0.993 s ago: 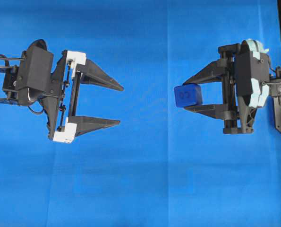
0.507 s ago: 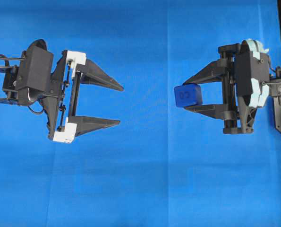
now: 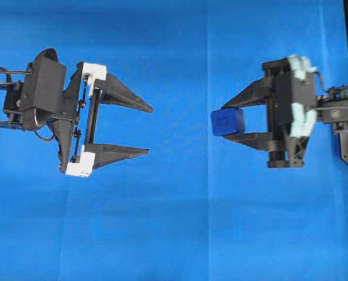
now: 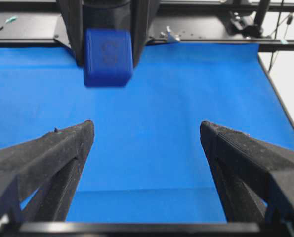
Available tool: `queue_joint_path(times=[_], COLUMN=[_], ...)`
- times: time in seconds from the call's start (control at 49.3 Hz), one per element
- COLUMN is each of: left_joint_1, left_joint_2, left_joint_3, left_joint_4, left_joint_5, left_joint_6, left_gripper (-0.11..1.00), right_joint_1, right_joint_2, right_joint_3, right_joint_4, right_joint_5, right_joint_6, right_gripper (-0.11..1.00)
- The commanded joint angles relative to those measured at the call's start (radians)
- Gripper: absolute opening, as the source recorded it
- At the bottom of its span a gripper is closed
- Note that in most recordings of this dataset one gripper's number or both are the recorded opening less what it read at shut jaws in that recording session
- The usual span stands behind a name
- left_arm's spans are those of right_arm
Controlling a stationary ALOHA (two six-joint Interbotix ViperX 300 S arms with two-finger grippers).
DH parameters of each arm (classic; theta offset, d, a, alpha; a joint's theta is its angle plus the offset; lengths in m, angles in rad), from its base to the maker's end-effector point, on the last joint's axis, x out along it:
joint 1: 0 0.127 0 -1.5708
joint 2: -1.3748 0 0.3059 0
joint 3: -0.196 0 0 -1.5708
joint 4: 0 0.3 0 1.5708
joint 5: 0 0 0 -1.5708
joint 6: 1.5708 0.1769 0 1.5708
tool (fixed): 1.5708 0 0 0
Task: Handover the blue block to the right arm after grasping it with the left arm, then place it in the designated position.
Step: 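Move the right gripper with the cube down toward the table center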
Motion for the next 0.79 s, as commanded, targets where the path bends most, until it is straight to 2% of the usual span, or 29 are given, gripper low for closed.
queue_joint_path(times=[0.0, 0.77], left_joint_1=[0.002, 0.002], left_joint_2=[-0.017, -0.017], left_joint_3=[-0.018, -0.017], left_joint_4=[0.002, 0.002], left_joint_5=[-0.009, -0.005], left_joint_6=[-0.002, -0.003], left_gripper=[0.93, 0.93], right_joint_1=[0.003, -0.015], right_joint_2=[0.026, 0.408], right_joint_3=[-0.025, 0.017], right_joint_4=[0.002, 0.002], right_joint_5=[-0.032, -0.454], right_joint_6=[0.003, 0.103], right_gripper=[0.42, 0.42])
